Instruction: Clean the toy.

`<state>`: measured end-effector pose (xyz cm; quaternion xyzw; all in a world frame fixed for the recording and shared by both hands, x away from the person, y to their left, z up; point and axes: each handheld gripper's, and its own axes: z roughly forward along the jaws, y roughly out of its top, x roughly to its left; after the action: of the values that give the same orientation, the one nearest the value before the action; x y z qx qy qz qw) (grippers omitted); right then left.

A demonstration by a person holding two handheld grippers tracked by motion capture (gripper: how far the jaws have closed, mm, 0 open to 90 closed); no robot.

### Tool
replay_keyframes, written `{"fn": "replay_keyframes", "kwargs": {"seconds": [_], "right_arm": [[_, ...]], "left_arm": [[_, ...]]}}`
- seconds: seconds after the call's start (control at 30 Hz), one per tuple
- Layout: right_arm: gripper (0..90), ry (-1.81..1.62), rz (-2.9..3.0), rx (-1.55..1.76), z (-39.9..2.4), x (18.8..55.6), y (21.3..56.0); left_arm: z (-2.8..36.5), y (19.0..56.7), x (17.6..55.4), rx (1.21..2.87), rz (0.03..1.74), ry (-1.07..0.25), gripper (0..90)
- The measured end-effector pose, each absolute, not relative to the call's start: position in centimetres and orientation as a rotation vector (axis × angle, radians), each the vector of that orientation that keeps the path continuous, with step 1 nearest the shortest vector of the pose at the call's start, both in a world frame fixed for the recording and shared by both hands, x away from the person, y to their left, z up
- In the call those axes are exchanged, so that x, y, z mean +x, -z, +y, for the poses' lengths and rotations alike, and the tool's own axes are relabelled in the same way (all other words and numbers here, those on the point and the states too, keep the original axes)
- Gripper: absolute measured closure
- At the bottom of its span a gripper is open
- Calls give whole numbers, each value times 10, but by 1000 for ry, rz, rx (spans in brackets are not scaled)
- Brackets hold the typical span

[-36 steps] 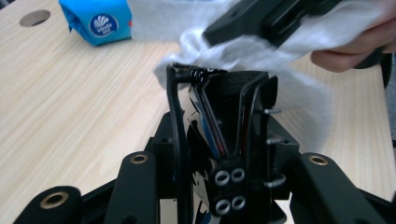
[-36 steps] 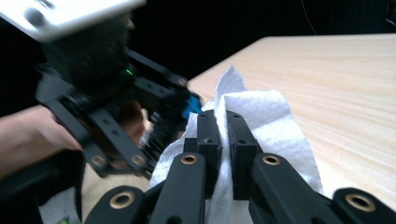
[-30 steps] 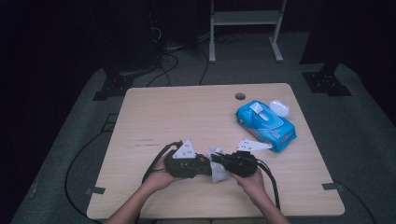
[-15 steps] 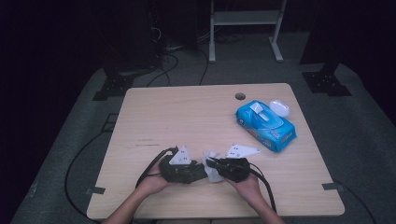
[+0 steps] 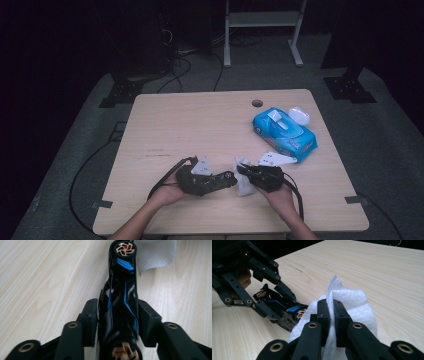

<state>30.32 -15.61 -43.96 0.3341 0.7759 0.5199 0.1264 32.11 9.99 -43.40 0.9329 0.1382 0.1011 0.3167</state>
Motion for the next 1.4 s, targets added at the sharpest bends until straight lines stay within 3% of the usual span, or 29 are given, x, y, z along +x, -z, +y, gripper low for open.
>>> {"fn": "replay_keyframes", "kwargs": {"seconds": [0.27,0.5,0.63,0.9,1.2,1.4], "right_arm": [[849,-1544,2271,1022,-159,307,447],[849,-1596,2233,1088,-170,312,448],[848,-1603,2226,1089,-171,312,447],[848,-1658,2192,1103,-177,312,443],[849,-1838,2202,930,-163,299,412],[849,-1810,2147,1023,-183,306,417]], "left_arm": [[68,432,332,2572,340,-260,456],[49,437,338,2701,324,-235,445],[47,437,337,2734,303,-222,558],[56,429,334,2604,278,-291,574],[54,408,327,2449,231,-399,576],[58,402,326,2382,240,-398,576]]}}
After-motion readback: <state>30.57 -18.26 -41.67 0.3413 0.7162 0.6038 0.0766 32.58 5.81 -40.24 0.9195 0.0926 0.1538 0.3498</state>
